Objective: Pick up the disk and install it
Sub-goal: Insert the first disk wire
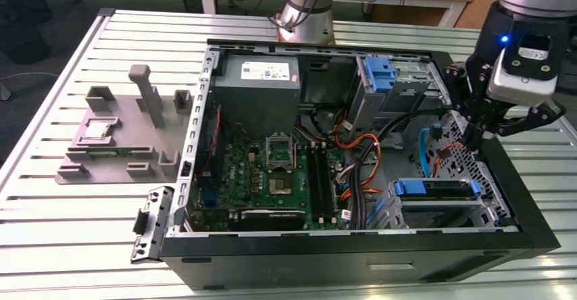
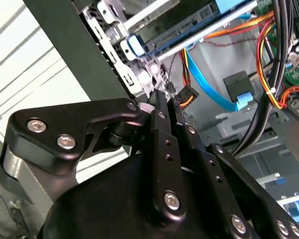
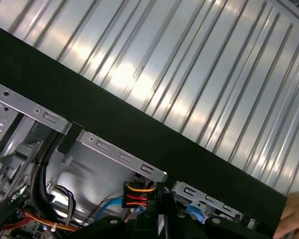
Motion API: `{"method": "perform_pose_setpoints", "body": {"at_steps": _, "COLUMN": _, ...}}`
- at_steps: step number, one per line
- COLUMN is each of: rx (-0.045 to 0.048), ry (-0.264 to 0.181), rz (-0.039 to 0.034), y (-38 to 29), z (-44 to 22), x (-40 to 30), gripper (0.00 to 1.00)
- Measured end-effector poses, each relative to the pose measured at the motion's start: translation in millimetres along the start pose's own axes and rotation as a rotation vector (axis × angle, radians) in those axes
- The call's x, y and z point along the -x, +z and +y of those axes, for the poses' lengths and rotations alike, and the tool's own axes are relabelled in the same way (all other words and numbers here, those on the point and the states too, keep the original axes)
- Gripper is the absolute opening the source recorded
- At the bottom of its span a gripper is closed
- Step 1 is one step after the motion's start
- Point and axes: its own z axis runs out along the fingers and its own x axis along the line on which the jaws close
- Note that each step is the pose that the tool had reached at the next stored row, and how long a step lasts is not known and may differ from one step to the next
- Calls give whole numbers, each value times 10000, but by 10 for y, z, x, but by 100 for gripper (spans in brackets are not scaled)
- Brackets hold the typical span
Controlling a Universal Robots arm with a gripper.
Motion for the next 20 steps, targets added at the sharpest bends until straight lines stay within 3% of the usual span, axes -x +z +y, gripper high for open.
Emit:
{"method": "perform_pose_setpoints", "body": {"at_steps": 3, "rx": 242, "ry": 75, "rz": 333, "y": 0, "z": -6, "x": -2, "gripper": 17}}
{"method": "perform_pose_setpoints", "body": {"at_steps": 5, "rx": 318, "ry": 116, "rz": 460, "y": 0, "z": -7, "x": 0, "gripper": 17}}
{"method": "perform_pose_setpoints", "body": {"at_steps": 9, "rx": 301, "ry": 342, "rz": 502, "y": 1, "z": -9, "x": 0, "gripper": 17}}
{"method": "perform_pose_setpoints", "body": {"at_steps": 13, "rx": 270, "ry": 606, "rz": 486, "y": 1, "z": -8, "x": 1, "gripper": 17}}
{"method": "perform_pose_setpoints", "body": {"at_steps": 20, "rx": 372, "ry": 698, "rz": 426, "y": 2, "z": -27, "x": -8, "gripper": 17}}
